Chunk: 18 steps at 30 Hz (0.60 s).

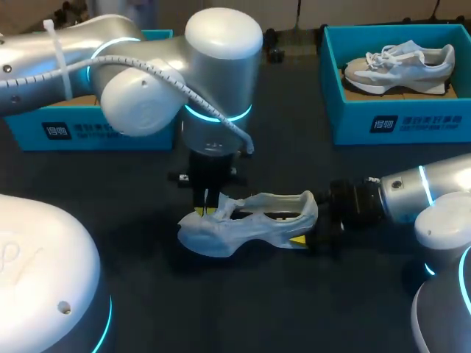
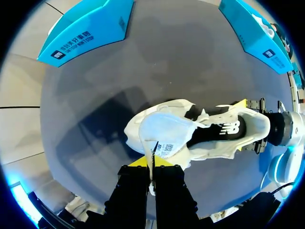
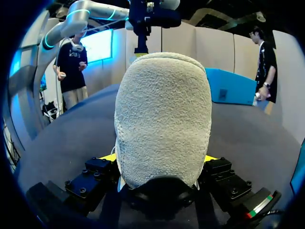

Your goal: Take the shoe out of the shoebox, open the shoe tongue, remove and reinsert the insole, then place the shoe into the shoebox

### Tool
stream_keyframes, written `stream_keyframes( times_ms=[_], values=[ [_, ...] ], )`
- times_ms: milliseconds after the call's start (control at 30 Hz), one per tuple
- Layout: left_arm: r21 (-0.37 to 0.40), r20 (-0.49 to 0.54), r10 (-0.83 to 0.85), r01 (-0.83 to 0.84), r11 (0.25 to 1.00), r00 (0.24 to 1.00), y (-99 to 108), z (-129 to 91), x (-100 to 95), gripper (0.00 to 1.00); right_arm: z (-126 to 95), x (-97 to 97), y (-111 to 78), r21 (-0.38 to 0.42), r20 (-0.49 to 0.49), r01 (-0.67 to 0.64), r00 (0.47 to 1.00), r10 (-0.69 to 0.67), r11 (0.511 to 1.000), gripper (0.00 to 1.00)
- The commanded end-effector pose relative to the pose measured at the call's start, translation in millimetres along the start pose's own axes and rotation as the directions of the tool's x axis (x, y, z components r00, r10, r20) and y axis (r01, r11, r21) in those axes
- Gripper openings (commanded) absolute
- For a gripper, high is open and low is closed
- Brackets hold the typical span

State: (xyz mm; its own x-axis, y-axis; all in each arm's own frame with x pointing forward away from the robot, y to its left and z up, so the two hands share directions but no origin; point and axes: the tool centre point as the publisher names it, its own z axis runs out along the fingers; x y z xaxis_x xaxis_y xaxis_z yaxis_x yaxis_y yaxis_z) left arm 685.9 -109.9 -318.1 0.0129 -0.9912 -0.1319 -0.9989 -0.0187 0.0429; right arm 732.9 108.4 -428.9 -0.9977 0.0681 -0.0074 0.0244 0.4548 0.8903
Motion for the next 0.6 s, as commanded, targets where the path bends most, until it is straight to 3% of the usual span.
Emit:
stream_keyframes(
  times_ms=[33,233,367,400,467,600],
  values=[
    [0.007,0.001,0.001,-0.001,1.0,1.0,0.0,12.9,-6.0,0.0,4.4,-4.7,-9.6,0.002,0.002,0.0,1.0,0.0,1.0,0.0],
    [-0.001,0.02,-0.006,0.006,1.0,1.0,-3.6,32.5,-15.3,0.0,4.4,-4.7,-9.6,0.002,0.002,0.0,1.0,0.0,1.0,0.0],
    [0.012,0.051,-0.015,0.015,1.0,0.999,-4.5,43.7,-19.2,0.07,4.4,-4.7,-9.6,0.002,0.002,0.0,1.0,0.0,1.0,0.0],
    [0.014,0.057,-0.016,0.016,1.0,0.998,-4.4,45.4,-19.6,0.12,4.4,-4.7,-9.6,0.002,0.002,0.0,1.0,0.0,1.0,0.0],
    [0.011,0.061,-0.014,0.014,1.0,0.998,-4.4,50.4,-20.6,0.33,4.4,-4.7,-9.6,0.002,0.002,0.0,1.0,0.0,1.0,0.0],
    [0.0,0.072,-0.025,0.025,1.0,0.997,-4.8,56.4,-25.1,0.44,4.4,-4.7,-9.6,0.002,0.002,0.0,1.0,0.0,1.0,0.0]
  ],
)
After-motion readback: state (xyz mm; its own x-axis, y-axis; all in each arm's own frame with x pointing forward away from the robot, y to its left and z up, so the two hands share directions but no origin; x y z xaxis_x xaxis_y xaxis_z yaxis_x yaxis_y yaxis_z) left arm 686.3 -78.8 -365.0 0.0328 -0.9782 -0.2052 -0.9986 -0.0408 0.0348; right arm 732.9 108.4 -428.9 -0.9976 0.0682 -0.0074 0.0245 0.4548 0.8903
